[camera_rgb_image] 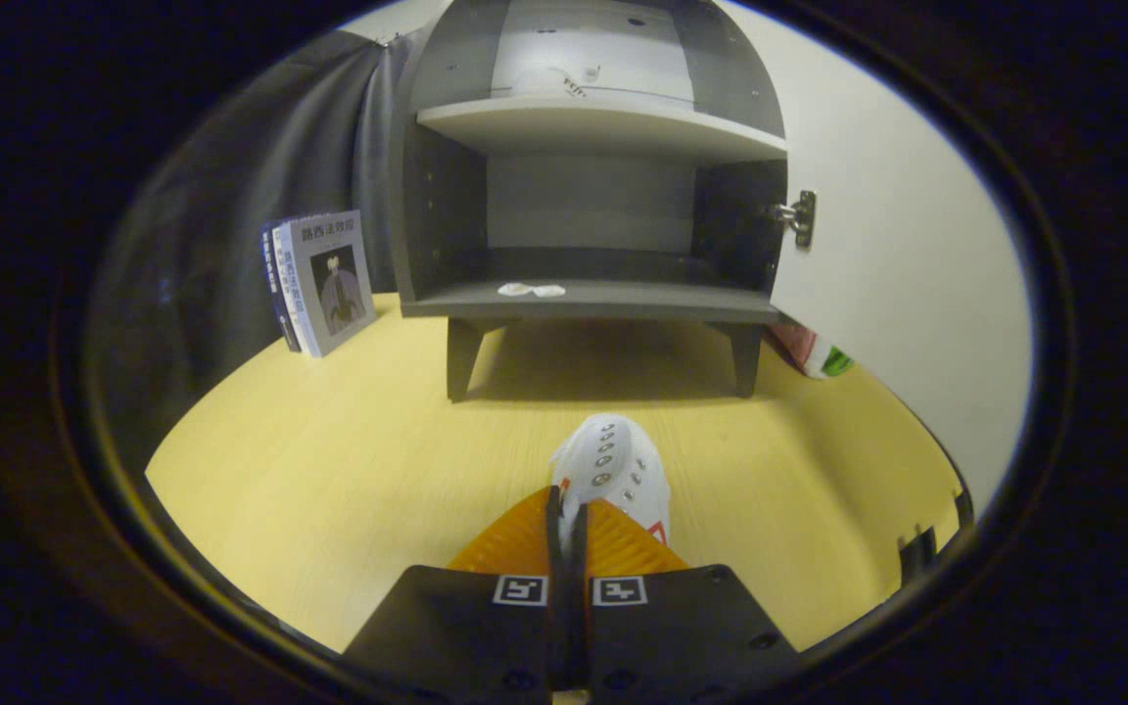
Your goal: Open the shoe cabinet door, grab the shoes and put them into the shoe cabinet, then close the shoe cabinet door.
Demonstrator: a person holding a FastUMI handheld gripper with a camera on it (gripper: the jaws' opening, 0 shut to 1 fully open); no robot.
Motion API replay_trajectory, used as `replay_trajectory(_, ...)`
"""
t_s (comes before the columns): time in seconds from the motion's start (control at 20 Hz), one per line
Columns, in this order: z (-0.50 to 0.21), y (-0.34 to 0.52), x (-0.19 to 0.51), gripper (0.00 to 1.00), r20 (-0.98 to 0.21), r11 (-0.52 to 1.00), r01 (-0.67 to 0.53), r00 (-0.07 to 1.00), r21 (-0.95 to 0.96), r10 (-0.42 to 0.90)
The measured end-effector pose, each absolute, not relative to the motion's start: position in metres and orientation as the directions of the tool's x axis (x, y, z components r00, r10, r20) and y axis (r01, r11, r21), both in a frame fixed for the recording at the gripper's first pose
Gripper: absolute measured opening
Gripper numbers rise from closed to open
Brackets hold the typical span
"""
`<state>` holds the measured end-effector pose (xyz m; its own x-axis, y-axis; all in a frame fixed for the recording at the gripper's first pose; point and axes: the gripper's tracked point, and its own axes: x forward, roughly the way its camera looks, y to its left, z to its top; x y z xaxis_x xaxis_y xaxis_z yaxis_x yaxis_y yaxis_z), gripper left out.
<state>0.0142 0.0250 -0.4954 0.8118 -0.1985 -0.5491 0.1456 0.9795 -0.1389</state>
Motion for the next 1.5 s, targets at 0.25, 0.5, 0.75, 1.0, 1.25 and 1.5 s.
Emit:
replay_trajectory(0.25, -0.439, 0.018, 0.028, 0.02, -0.488, 0.979, 0.168, 0.849, -0.117, -0.204)
replay_trajectory(0.5, -0.361, 0.012, 0.038, 0.02, -0.394, 0.978, 0.181, 0.895, -0.108, -0.209)
replay_trajectory(0.75, -0.281, 0.008, 0.054, 0.02, -0.284, 0.972, 0.21, 0.931, -0.104, -0.231)
replay_trajectory(1.0, -0.217, 0.009, 0.074, 0.02, -0.182, 0.963, 0.248, 0.947, -0.1, -0.263)
replay_trajectory(1.25, -0.181, 0.017, 0.099, 0.02, -0.142, 0.959, 0.259, 0.951, -0.114, -0.274)
replay_trajectory(1.5, -0.165, 0.015, 0.134, 0.02, -0.119, 0.955, 0.274, 0.951, -0.115, -0.287)
